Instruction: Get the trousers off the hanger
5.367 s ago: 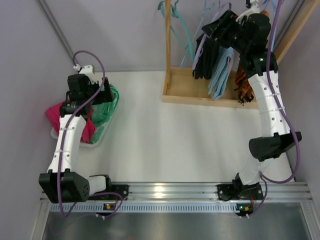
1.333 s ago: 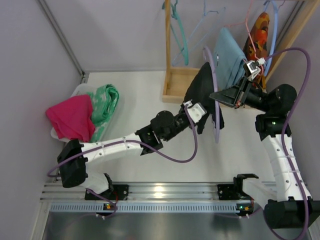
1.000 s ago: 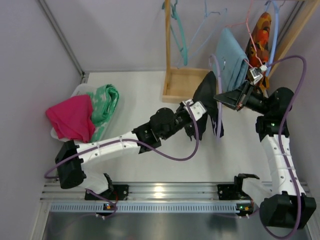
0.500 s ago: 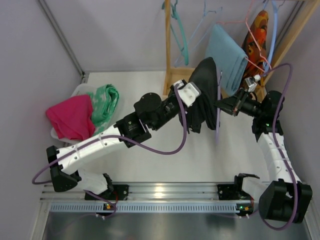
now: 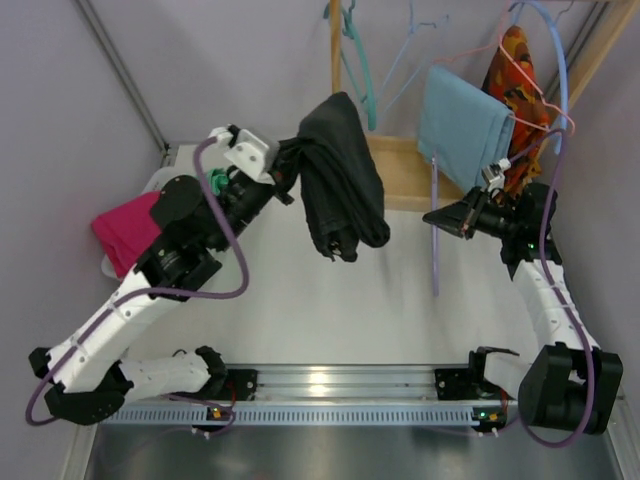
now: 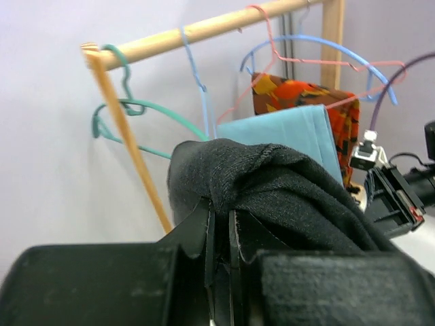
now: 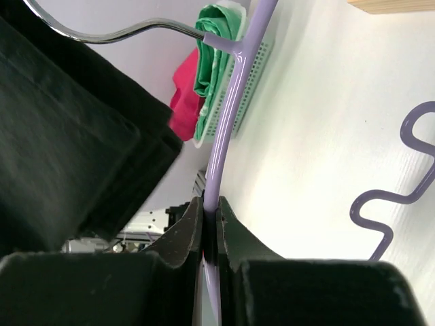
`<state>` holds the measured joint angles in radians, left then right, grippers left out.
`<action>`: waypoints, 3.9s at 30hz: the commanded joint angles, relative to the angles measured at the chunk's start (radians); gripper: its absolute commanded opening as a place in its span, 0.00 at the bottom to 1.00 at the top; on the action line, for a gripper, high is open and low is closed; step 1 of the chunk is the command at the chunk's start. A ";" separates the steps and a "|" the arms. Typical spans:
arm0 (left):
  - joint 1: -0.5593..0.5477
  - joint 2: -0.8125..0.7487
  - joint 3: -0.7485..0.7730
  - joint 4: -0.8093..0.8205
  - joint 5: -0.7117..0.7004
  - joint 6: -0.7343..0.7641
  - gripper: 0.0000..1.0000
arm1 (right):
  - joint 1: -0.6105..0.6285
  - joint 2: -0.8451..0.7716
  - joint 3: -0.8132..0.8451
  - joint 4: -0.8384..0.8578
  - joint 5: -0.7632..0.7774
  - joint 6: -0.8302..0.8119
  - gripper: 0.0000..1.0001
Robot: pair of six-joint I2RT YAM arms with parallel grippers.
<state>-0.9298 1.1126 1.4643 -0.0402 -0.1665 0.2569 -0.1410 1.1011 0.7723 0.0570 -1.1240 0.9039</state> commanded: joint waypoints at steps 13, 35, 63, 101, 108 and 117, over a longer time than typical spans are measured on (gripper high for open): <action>0.752 -0.411 -0.193 -0.079 0.078 -0.369 0.00 | 0.014 0.019 0.093 -0.054 0.012 -0.146 0.00; 0.953 -0.082 -0.383 0.327 -0.333 0.056 0.00 | 0.066 0.011 0.260 -0.167 0.062 -0.168 0.00; 1.008 0.153 -0.444 0.283 -0.064 -0.188 0.98 | 0.077 -0.072 0.419 -0.066 0.050 0.184 0.00; 0.984 -0.083 -0.351 0.111 0.045 -0.303 0.98 | 0.133 0.701 1.331 -0.054 0.322 0.210 0.00; 0.980 -0.089 -0.349 0.095 0.030 -0.306 0.98 | 0.181 0.763 1.388 -0.143 0.401 0.187 0.00; 0.977 -0.096 -0.358 0.092 0.032 -0.317 0.98 | 0.202 0.813 1.392 -0.184 0.423 0.156 0.00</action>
<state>0.0525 1.0485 1.0786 0.0345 -0.1287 -0.0448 0.0349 1.8938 2.1284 -0.1207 -0.7128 1.0904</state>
